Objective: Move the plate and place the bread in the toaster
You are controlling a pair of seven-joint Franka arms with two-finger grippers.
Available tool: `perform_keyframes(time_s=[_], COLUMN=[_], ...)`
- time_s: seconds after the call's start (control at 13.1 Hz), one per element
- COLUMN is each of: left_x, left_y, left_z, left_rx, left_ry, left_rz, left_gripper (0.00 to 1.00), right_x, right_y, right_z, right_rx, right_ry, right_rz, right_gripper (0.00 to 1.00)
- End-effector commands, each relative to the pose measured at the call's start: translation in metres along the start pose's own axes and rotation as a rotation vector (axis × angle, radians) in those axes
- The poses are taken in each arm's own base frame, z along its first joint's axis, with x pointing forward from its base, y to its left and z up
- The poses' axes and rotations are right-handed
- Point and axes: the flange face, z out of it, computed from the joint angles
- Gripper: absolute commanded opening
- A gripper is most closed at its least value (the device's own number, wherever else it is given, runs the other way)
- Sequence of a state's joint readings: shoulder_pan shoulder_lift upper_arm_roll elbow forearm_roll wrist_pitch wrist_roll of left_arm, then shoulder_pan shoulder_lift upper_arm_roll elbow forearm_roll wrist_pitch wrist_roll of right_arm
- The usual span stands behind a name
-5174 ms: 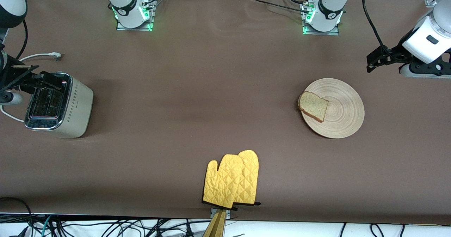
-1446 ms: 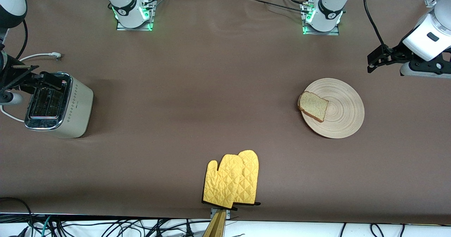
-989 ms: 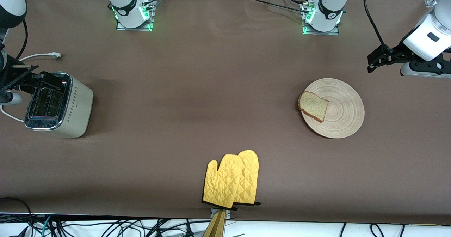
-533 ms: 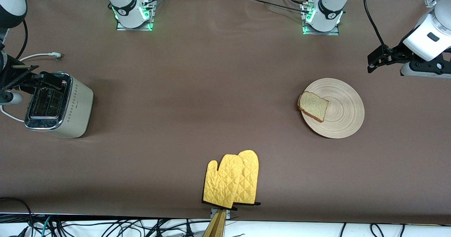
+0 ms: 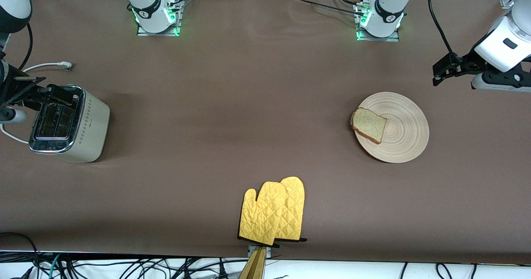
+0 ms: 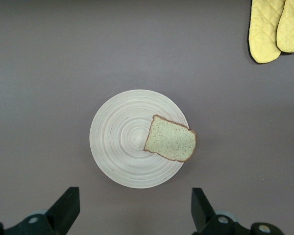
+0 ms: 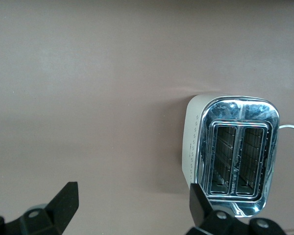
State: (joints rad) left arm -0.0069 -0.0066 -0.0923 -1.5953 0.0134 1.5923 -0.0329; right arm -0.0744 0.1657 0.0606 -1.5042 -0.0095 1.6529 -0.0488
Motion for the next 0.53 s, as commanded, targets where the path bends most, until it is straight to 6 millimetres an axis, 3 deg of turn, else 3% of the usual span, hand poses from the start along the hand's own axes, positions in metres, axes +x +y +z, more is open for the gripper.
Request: perform_keyframes(time_s=[0.0, 0.46], left_x=[-0.0048, -0.0057], left_y=[-0.0006, 0.0000], left_z=[-0.0025, -0.0042], left_rx=[-0.012, -0.009], left_ry=[0.008, 0.011], left_rz=[-0.012, -0.010], left_gripper=[1.00, 1.00], right_x=[-0.0002, -0.0002], right_y=[-0.0004, 0.0006], right_z=[-0.0057, -0.0057], right_rx=[-0.004, -0.004], right_ry=[0.002, 0.002], right_rz=[0.009, 0.003], right_gripper=[1.00, 1.00])
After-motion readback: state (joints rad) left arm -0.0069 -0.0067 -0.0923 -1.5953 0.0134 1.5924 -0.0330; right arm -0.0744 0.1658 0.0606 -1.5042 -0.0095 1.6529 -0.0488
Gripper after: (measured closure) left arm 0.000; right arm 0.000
